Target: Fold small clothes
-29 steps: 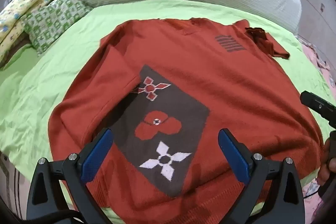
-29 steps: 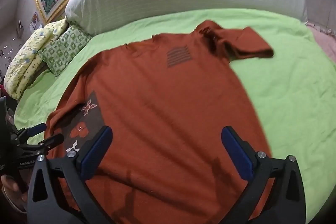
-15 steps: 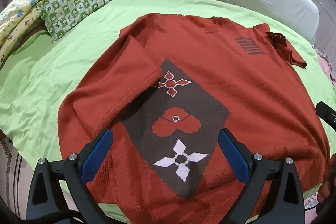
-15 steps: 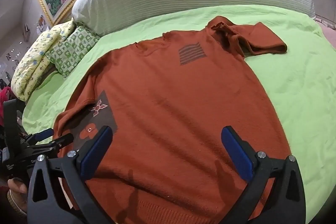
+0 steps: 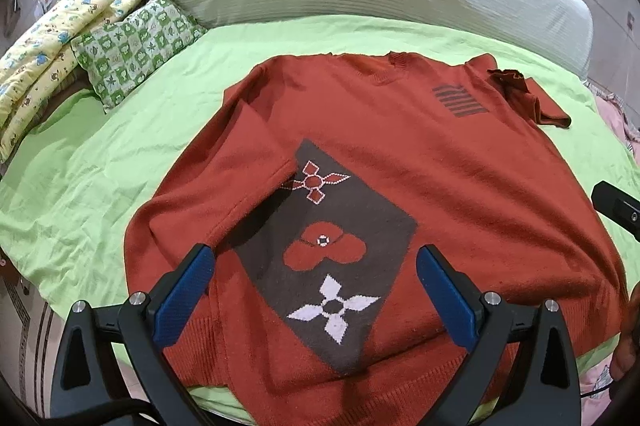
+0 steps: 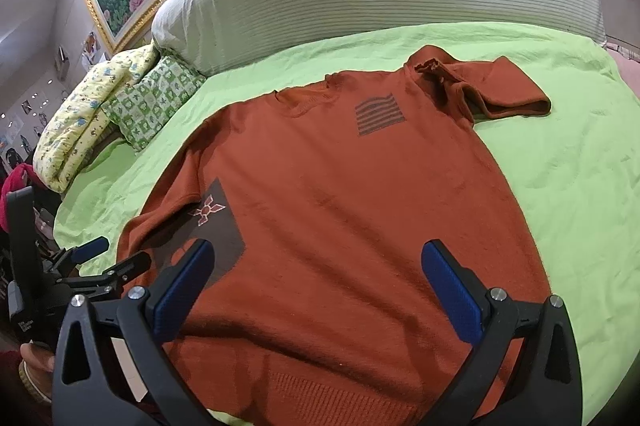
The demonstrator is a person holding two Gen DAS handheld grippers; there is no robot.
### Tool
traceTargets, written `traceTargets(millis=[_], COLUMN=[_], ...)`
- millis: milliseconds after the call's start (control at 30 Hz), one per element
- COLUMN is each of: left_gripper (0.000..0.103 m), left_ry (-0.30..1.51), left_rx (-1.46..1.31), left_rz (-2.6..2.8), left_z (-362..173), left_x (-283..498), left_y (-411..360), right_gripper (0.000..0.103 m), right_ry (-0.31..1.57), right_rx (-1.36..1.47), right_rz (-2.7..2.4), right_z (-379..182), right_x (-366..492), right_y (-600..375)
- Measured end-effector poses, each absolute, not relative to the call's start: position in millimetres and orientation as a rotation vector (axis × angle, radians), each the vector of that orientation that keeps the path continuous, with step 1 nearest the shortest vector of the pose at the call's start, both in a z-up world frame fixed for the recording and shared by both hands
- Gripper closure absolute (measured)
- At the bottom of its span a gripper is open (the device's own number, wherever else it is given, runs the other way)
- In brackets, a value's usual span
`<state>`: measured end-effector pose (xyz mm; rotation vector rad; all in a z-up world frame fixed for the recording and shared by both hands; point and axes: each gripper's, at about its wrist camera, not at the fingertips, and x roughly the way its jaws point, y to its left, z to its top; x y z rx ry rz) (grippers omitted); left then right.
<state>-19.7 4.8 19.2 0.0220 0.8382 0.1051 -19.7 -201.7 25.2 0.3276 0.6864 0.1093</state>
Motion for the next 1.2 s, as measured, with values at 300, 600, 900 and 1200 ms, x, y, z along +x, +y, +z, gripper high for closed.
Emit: traceTargets(millis=[300,600,900,1200], left_gripper=[0.002,0.002,0.002,0.002], left_ry=[0.836,0.847,0.853,0.864], left_rx=[0.006,-0.005,-0.007,-0.014], left_rz=[0.11,0.113,0.105,0.112], left_z=[26.3,24.5,20.2,16.4], left_x=[-19.8,-16.4,-14.6,-12.4], left_y=[6.6,10.8,12.4,13.1], right_gripper=[0.0,0.0,0.0,0.0], right_ry=[0.68,0.688,0.699,0.705], right_rx=[0.318,0.318,0.314,0.326], right_rz=[0.127,0.133,0.136,0.14], right_z=[28.9,28.9,25.8,25.2], right_x=[-17.6,-14.9,-13.8,-12.8], right_y=[-196.3,-194.2,-190.3,-190.8])
